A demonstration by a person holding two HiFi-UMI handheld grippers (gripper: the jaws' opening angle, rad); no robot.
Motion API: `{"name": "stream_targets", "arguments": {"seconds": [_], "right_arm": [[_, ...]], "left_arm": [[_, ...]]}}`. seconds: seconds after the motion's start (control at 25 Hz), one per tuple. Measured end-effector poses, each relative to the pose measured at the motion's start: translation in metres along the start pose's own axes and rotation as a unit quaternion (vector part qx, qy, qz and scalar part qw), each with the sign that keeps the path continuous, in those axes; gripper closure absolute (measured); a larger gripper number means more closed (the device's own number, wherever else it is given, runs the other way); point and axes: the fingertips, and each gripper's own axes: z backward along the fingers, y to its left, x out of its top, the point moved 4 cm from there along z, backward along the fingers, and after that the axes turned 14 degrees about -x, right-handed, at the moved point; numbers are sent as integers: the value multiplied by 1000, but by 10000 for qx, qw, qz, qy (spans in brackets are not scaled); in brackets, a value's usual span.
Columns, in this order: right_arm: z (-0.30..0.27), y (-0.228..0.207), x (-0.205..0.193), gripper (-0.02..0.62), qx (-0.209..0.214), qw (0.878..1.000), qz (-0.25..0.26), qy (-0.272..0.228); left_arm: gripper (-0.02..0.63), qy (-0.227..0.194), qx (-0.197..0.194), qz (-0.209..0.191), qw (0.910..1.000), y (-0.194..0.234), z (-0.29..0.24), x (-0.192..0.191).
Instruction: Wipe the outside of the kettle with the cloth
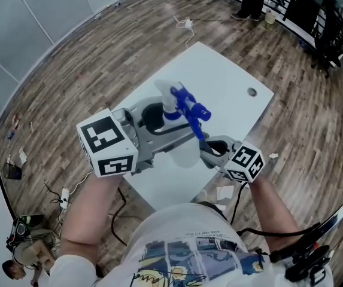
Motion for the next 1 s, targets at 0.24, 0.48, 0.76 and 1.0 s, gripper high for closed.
{"name": "stream_targets", "arguments": {"seconds": [0.24,0.48,0.76,1.0], "right_arm": [[-16,28,-30,520,189,9982,153,550],[-21,66,-13,521,621,9967,362,371],[-25,56,-1,520,550,9969,368,419],[-24,45,-1,522,413,9973,359,489]], "left_arm": [[400,-85,119,-86,9999,3,2,5],[400,-26,251,-136,9996,6,-1,-2],[402,132,312,-95,9994,20,14,-4],[402,232,305,-44,9993,25,19,-9]]}}
